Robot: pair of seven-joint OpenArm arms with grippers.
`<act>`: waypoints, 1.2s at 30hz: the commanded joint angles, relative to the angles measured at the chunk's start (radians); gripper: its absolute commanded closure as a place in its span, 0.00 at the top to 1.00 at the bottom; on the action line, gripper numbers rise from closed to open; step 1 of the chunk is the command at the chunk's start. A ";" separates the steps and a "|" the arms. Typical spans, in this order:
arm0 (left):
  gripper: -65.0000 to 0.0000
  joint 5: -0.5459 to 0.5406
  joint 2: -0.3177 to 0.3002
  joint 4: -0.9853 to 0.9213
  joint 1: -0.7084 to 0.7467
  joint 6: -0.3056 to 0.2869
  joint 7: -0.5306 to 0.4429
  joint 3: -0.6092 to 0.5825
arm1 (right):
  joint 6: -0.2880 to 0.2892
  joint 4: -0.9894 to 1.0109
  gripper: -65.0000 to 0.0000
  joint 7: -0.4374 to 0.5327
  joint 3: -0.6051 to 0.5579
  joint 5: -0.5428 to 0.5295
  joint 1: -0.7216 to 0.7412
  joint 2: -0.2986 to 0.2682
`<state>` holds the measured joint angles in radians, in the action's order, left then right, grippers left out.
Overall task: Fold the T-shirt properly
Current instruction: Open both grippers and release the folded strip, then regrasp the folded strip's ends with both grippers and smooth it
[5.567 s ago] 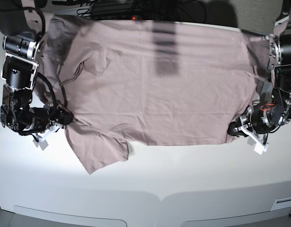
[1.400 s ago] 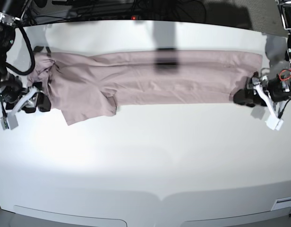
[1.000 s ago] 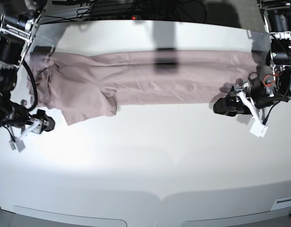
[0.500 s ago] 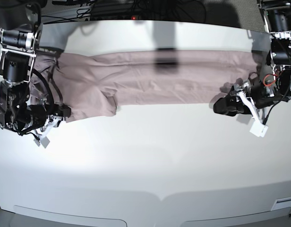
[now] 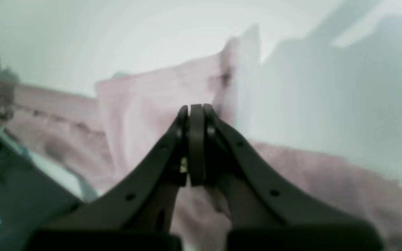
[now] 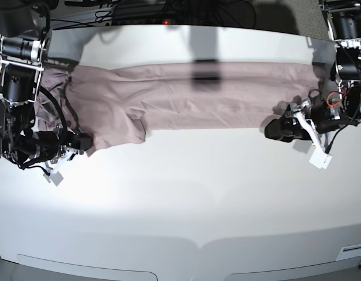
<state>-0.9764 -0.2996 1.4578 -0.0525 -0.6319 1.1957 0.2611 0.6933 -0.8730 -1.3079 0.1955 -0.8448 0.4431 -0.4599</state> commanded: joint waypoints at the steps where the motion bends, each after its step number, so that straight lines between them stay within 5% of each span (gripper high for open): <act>1: 0.42 -0.020 -0.014 0.018 -0.017 -0.008 -0.014 0.006 | 0.005 -0.015 0.00 -0.032 0.004 -0.044 0.027 -0.017; 10: 0.42 -0.020 -0.014 0.018 -0.017 -0.008 -0.015 0.006 | 0.005 -0.030 0.00 -0.088 0.004 -0.392 0.019 -0.034; 20: 0.41 -0.020 -0.014 0.018 -0.017 -0.008 -0.030 0.006 | 0.005 -0.102 0.00 -0.088 0.004 -0.472 -0.119 -0.084; 25: 0.41 -0.019 -0.014 0.018 -0.016 -0.008 -0.045 0.006 | 0.005 -0.308 0.00 -0.088 0.004 -0.581 -0.270 -0.083; 36: 0.41 -0.019 -0.014 0.018 -0.016 -0.008 -0.037 0.006 | 0.005 -0.596 0.00 -0.088 0.008 -0.588 -0.523 -0.083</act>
<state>-0.9726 -0.2993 1.4578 -0.0525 -0.6350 1.1736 0.2611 0.6941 -1.4509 -1.4017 0.1955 -1.4067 -0.0929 -0.5243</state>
